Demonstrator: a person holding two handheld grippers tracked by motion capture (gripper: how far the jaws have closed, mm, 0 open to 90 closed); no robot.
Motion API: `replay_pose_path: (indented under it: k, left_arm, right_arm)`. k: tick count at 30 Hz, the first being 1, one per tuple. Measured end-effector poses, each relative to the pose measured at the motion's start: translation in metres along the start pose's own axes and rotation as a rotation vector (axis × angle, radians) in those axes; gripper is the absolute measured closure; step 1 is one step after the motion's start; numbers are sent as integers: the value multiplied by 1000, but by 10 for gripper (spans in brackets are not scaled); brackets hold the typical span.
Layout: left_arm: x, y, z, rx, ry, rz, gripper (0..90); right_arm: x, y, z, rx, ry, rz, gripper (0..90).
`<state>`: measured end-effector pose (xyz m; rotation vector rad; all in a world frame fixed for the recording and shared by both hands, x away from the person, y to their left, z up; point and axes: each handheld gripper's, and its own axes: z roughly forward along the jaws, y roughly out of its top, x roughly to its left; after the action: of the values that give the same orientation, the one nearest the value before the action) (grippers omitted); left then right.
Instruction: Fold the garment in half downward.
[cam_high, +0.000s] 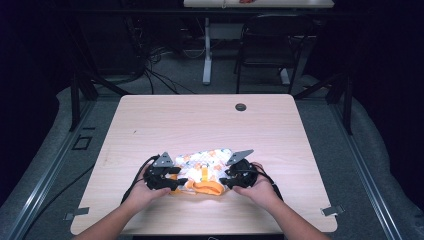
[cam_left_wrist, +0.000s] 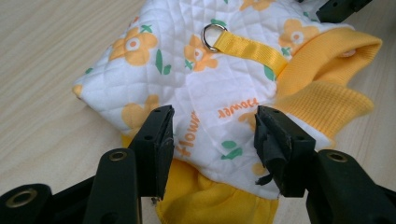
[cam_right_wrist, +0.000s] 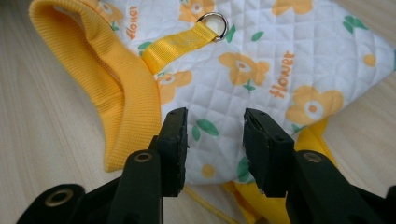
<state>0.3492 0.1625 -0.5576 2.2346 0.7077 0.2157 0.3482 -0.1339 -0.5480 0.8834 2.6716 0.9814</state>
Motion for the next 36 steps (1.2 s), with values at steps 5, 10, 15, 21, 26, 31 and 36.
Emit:
replay_pose_path:
  k: [5, 10, 15, 21, 26, 31, 36]
  left_arm:
    - [-4, -3, -1, 0, 3, 11, 436]
    - [-10, -4, -5, -17, -16, 10, 397]
    - [-11, -9, -3, -12, -20, 13, 377]
    - [-12, -19, 5, 15, -4, 11, 342]
    - [-14, -20, 7, 19, 9, 35, 344]
    - [-14, -19, 9, 21, 30, 52, 352]
    - [-10, -18, 10, 17, 37, 43, 360]
  right_arm:
    - [2, -6, 3, 4, 2, -3, 584]
    - [4, -10, 3, 6, 9, -2, 578]
    - [7, -12, 3, 12, 17, -2, 576]
    - [11, -16, 3, 16, 19, -1, 572]
    - [10, -19, 3, 3, 23, 15, 572]
    - [8, -18, 5, 0, 25, 21, 567]
    - [6, -17, 8, -5, 16, 30, 551]
